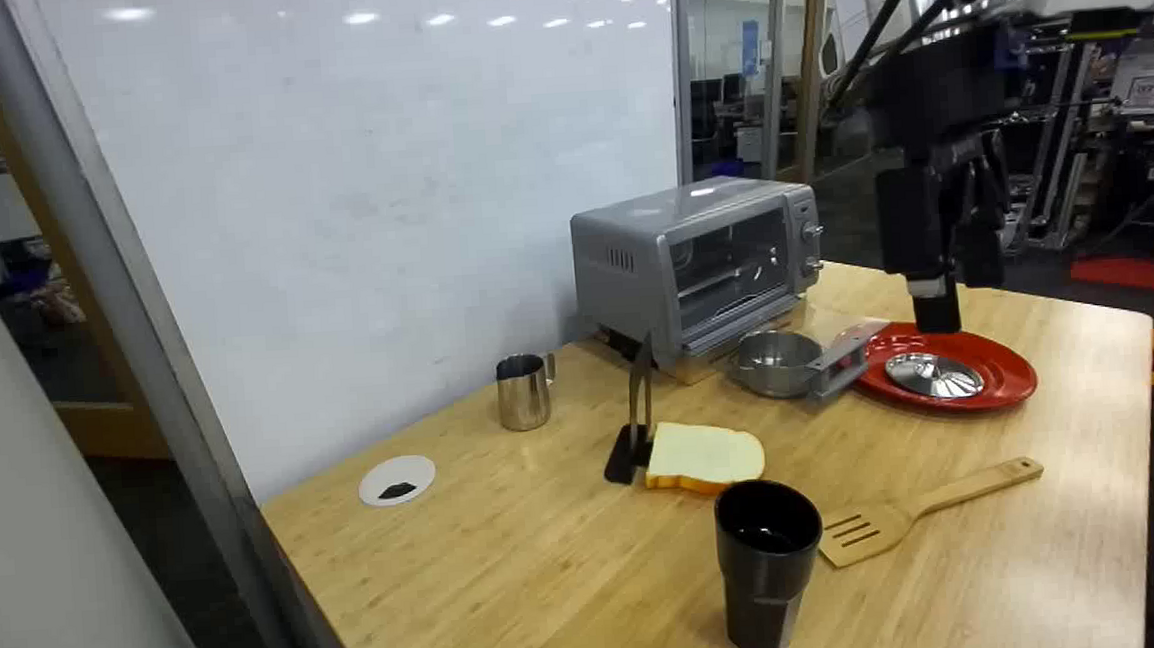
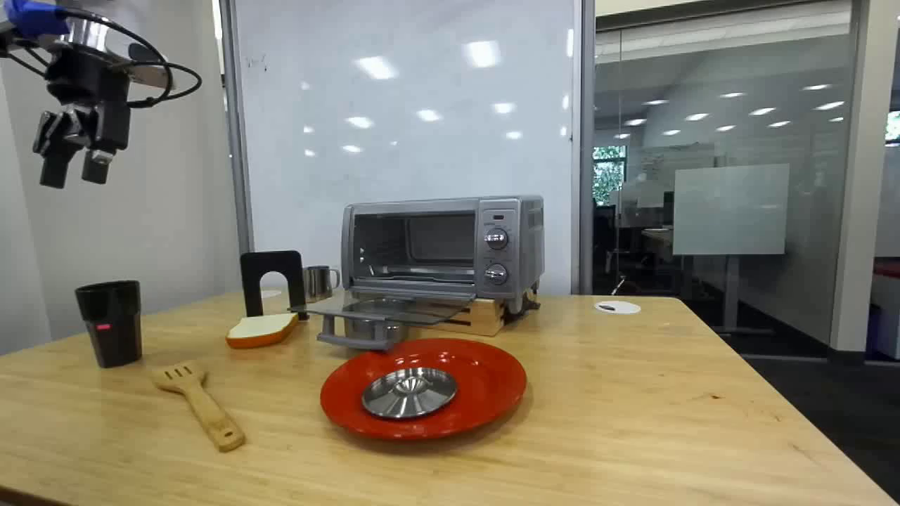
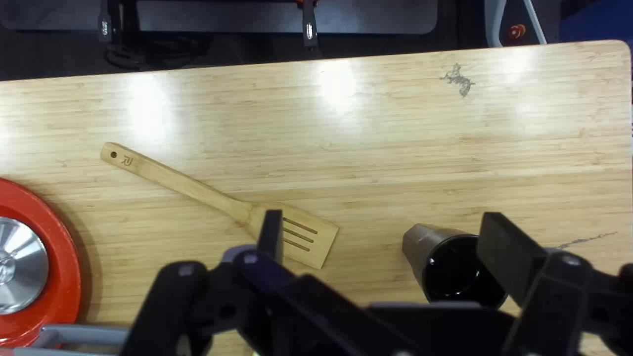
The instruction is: Turn the top knob on the toaster oven to the left
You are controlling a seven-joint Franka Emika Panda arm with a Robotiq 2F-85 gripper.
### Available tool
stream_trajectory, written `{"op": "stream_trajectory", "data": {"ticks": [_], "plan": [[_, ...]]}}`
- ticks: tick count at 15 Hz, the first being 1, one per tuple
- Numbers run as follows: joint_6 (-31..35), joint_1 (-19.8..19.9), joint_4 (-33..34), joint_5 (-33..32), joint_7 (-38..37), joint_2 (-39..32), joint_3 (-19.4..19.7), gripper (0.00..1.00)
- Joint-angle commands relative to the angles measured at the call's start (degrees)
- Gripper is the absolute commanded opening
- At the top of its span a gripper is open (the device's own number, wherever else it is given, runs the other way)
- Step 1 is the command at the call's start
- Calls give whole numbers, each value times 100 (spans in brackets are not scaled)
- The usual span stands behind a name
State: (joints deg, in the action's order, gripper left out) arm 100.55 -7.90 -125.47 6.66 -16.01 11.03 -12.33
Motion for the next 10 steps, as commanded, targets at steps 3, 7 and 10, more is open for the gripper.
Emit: {"op": "stream_trajectory", "data": {"ticks": [3,7,10], "plan": [[-8,-40,7,-8,-6,-3,38,100],[136,30,-13,25,-12,4,119,100],[659,194,-80,232,-41,53,400,100]]}}
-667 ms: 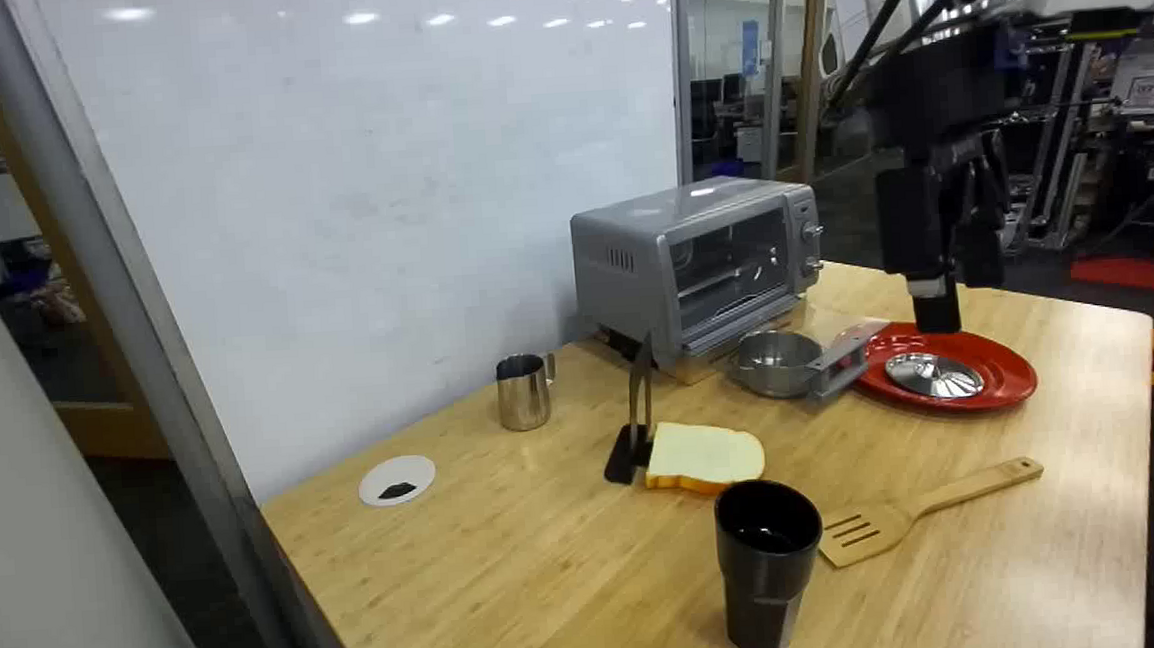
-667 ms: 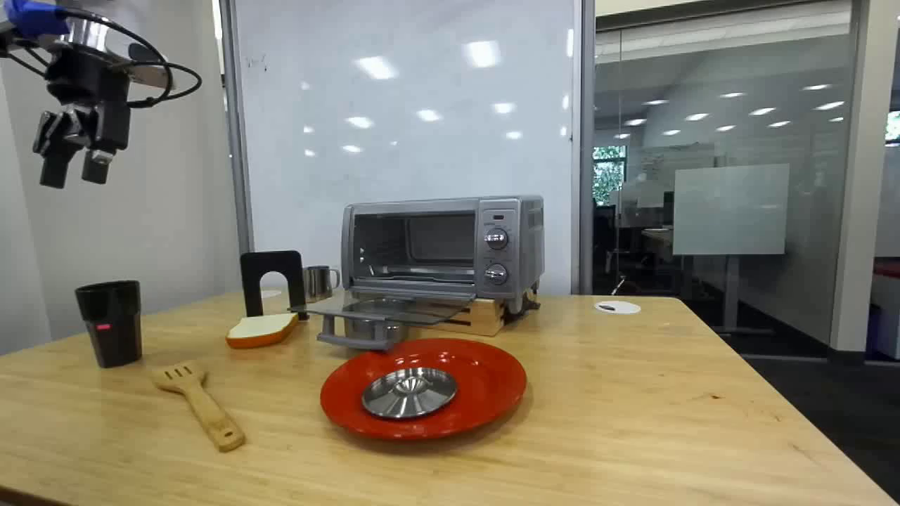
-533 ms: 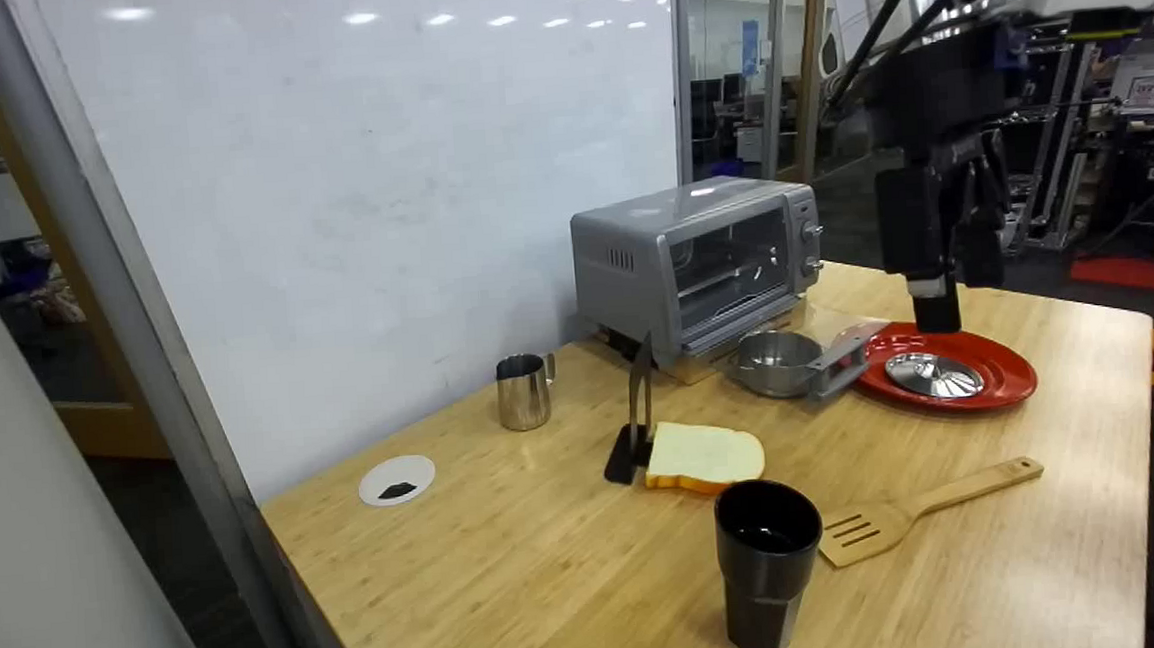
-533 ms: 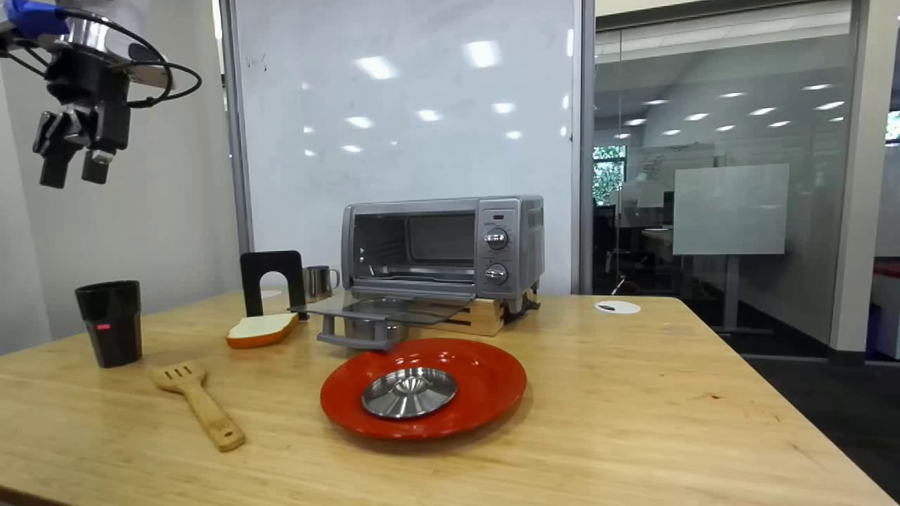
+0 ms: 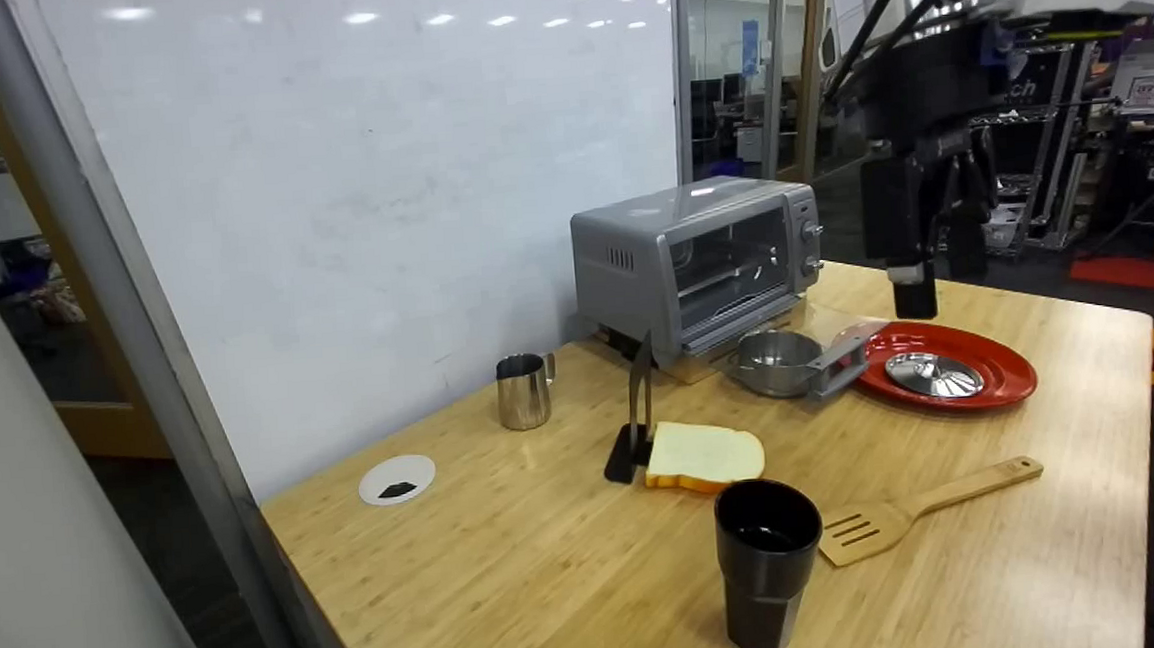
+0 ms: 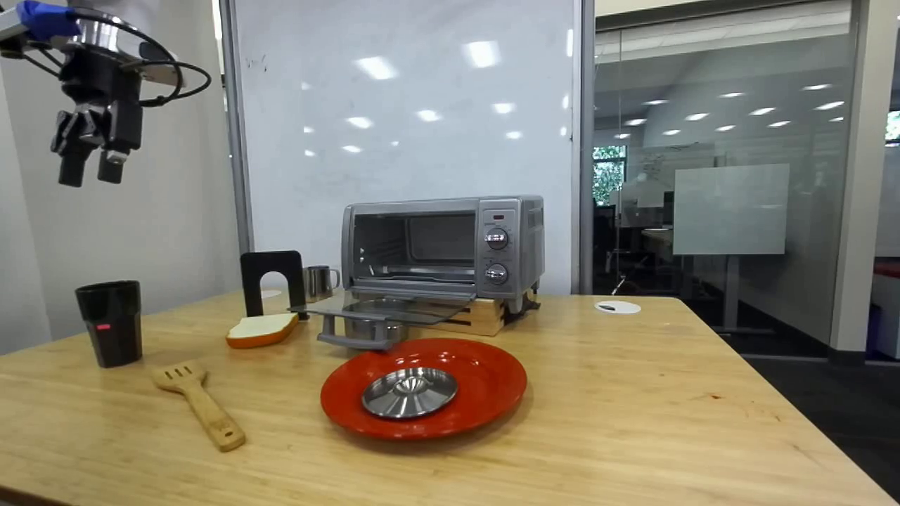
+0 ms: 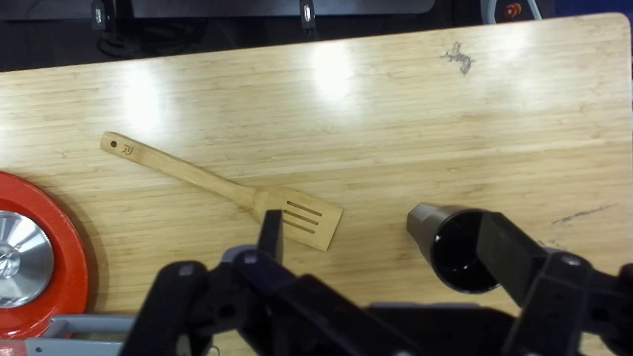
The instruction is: Turn the top knob on the toaster oven to the left
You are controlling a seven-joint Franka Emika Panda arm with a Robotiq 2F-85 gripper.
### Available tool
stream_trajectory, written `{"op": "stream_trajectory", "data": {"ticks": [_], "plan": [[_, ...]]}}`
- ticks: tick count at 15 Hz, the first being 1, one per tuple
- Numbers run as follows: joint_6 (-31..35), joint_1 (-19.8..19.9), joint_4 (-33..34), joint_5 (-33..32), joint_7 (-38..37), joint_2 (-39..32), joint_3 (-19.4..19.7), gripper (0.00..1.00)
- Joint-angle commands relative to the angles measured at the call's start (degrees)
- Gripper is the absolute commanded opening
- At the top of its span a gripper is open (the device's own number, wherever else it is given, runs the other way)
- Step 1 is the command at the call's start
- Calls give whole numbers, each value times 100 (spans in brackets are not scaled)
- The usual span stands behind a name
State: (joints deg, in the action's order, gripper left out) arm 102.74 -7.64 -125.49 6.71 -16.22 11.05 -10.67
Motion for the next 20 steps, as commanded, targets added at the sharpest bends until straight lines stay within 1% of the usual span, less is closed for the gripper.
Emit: {"op": "stream_trajectory", "data": {"ticks": [1,4,8,10,13,15,18,20], "plan": [[662,249,-113,324,28,72,380,100],[1239,512,-161,577,95,33,793,100],[2123,869,-474,1046,36,-9,1270,100],[2600,1017,-677,1329,7,-35,1460,100],[3500,1176,-1045,1786,-29,-79,1668,100],[4086,1224,-1264,2214,-8,-134,1788,100],[5095,1191,-1554,3061,145,-249,1932,100],[5785,1049,-1655,3951,527,-342,2061,100]]}}
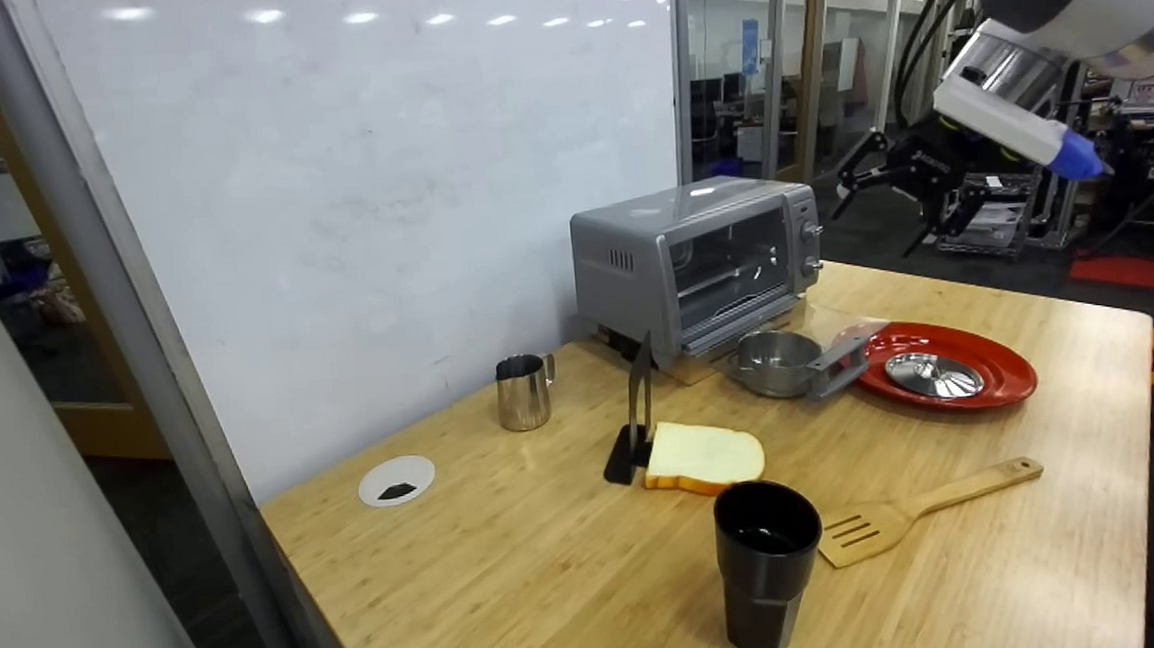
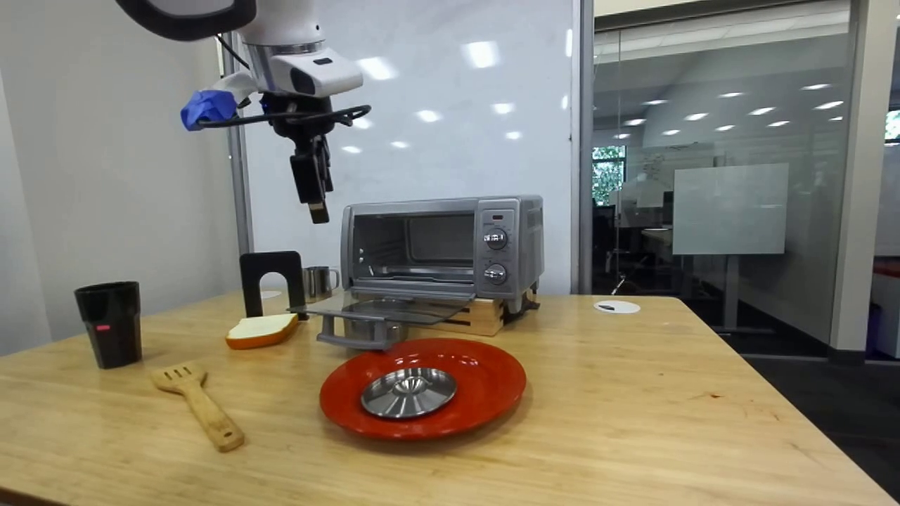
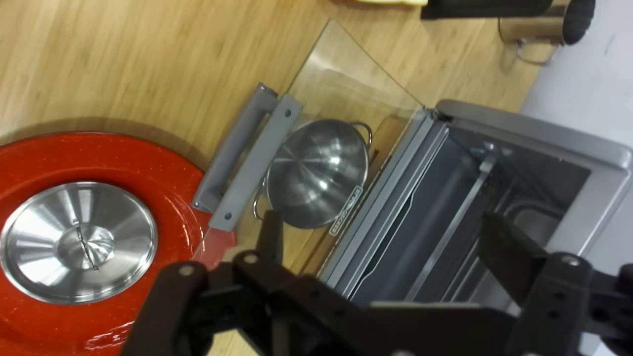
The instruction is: Turn the top knob on the toaster oven to the left
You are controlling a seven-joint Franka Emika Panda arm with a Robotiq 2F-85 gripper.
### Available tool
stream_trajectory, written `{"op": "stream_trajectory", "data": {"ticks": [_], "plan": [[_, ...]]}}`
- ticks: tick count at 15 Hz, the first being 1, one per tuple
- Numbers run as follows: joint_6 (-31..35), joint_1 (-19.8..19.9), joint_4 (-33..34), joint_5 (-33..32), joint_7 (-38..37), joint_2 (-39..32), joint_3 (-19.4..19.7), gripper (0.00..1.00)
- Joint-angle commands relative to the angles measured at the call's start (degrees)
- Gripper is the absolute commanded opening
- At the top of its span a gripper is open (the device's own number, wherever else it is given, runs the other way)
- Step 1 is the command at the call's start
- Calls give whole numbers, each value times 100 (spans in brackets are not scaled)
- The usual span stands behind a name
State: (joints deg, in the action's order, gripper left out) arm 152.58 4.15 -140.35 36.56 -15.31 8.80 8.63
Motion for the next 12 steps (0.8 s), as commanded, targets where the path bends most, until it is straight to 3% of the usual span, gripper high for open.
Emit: {"op": "stream_trajectory", "data": {"ticks": [1,6,12], "plan": [[1063,-178,-180,1415,663,-154,149,100],[1998,-382,6,3512,2287,-350,197,100],[2583,-410,398,5244,4216,-636,177,100]]}}
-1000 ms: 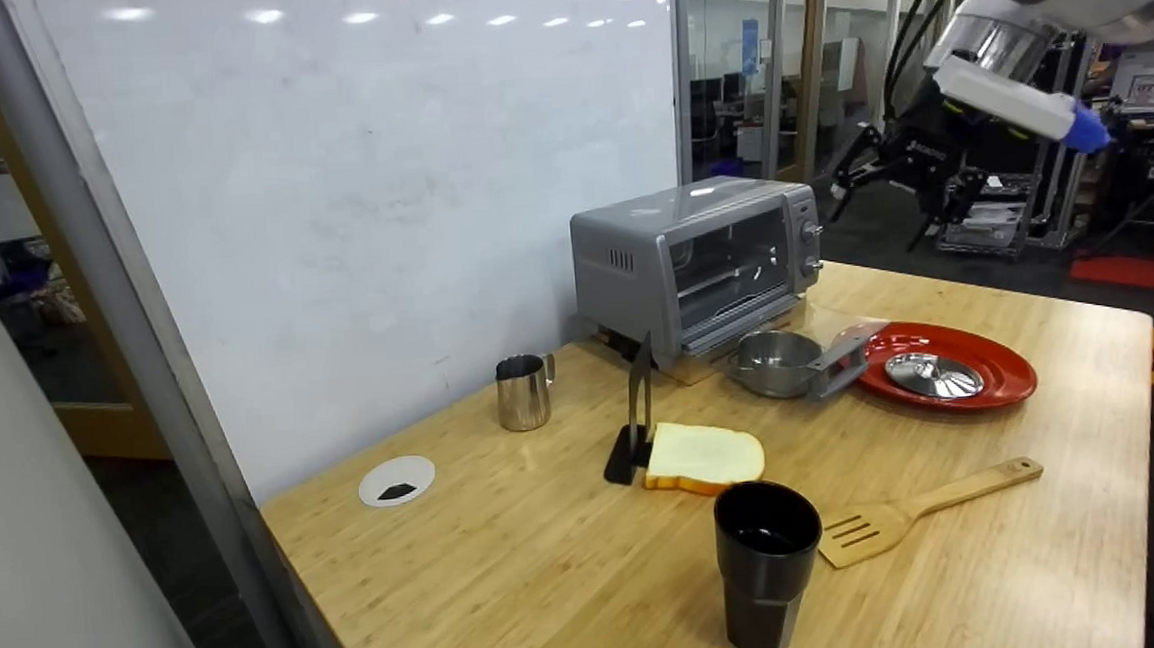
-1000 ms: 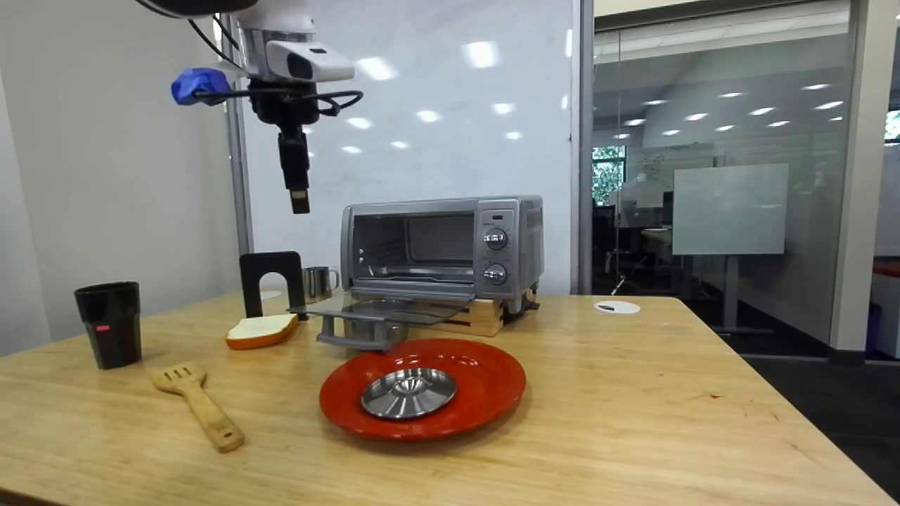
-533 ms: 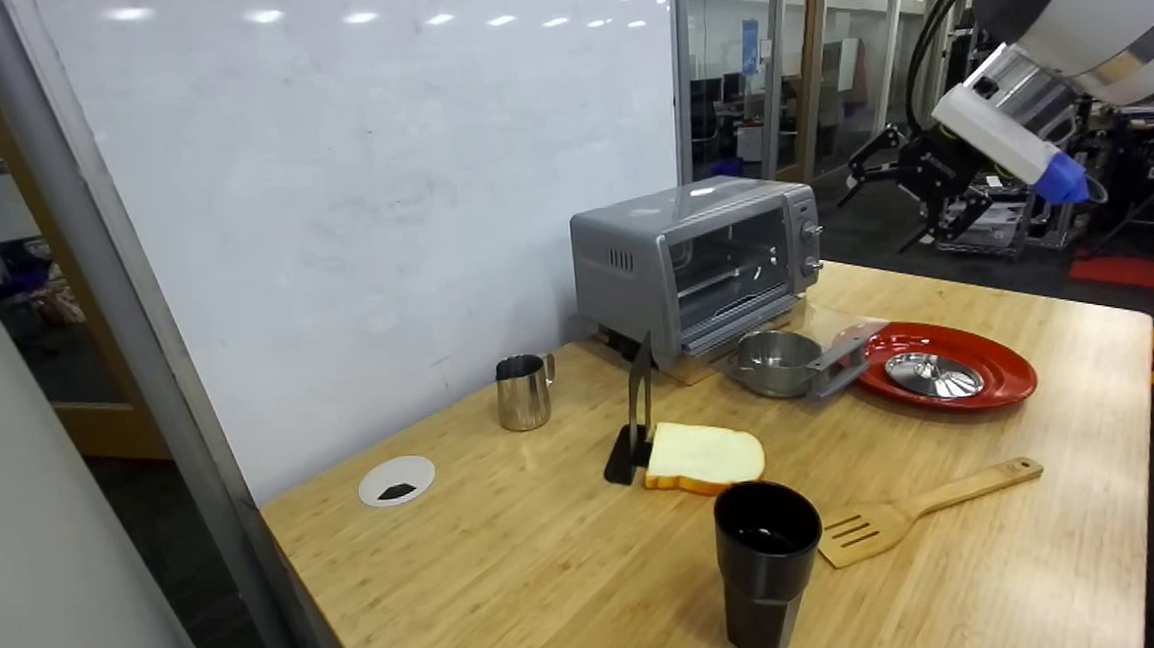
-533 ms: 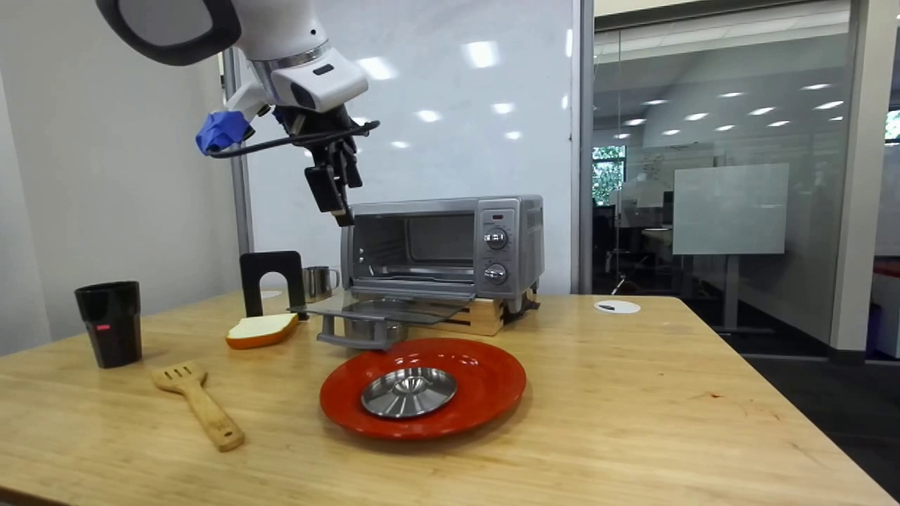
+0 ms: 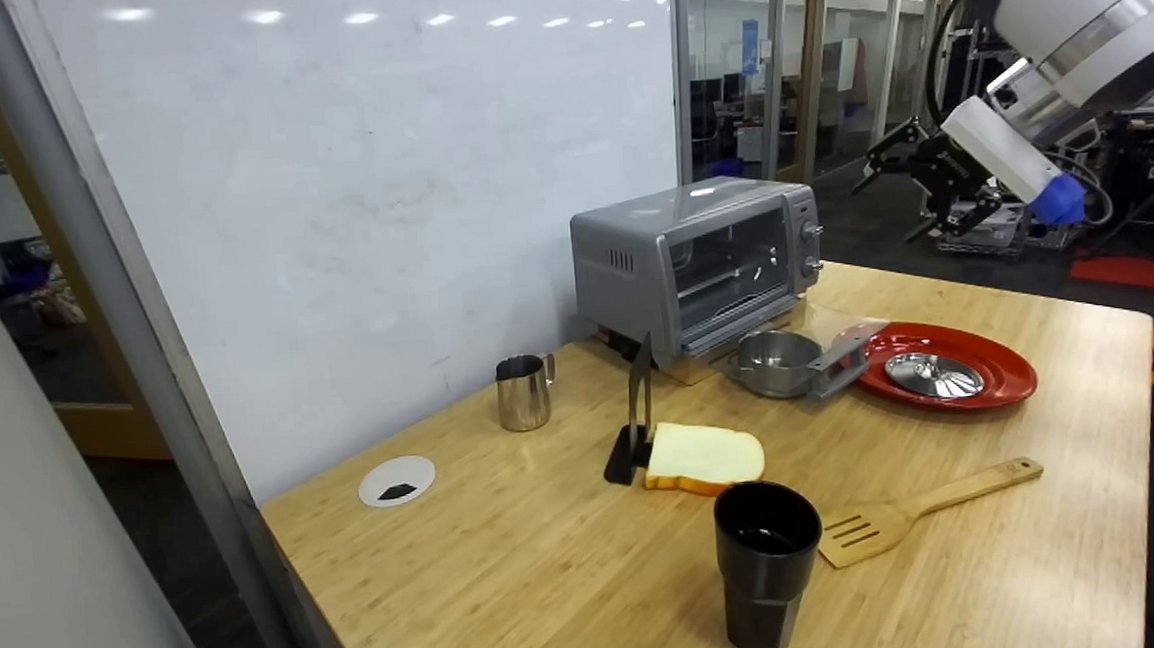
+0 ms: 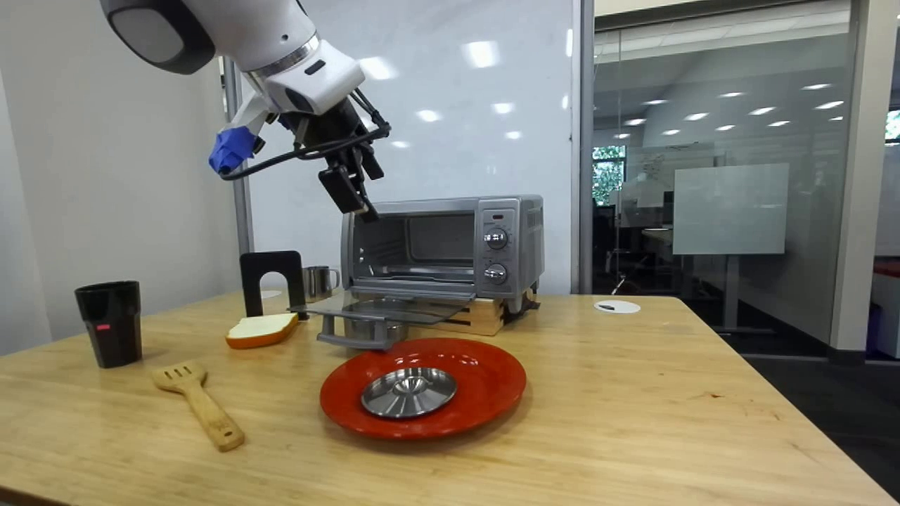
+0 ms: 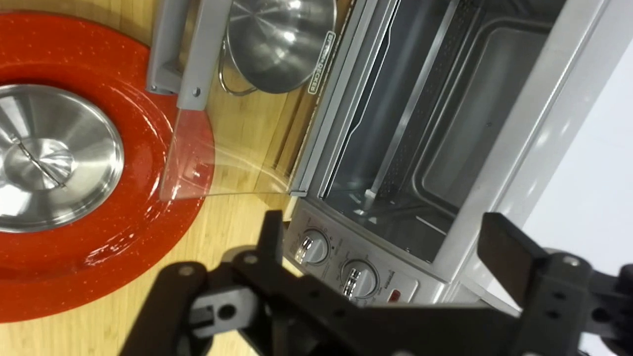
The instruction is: Turn the top knob on the toaster oven to the left
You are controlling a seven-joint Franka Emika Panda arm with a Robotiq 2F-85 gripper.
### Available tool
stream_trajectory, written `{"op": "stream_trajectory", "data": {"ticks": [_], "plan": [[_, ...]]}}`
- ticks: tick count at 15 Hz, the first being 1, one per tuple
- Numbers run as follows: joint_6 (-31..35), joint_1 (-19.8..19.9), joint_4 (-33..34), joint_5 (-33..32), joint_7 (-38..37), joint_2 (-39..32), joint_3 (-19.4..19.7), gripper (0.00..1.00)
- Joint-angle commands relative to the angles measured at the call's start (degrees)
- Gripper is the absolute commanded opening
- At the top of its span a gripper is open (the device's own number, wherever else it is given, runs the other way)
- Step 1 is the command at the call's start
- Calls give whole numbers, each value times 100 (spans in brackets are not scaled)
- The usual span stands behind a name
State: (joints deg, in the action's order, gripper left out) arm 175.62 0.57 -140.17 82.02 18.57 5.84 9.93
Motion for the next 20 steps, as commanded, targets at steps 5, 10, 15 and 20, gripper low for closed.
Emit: {"op": "stream_trajectory", "data": {"ticks": [5,10,15,20], "plan": [[525,58,1069,1939,2155,-825,61,100],[429,21,885,1655,1895,-814,36,100],[434,28,943,1741,1939,-802,44,100],[74,242,1140,2401,2233,-823,324,100]]}}
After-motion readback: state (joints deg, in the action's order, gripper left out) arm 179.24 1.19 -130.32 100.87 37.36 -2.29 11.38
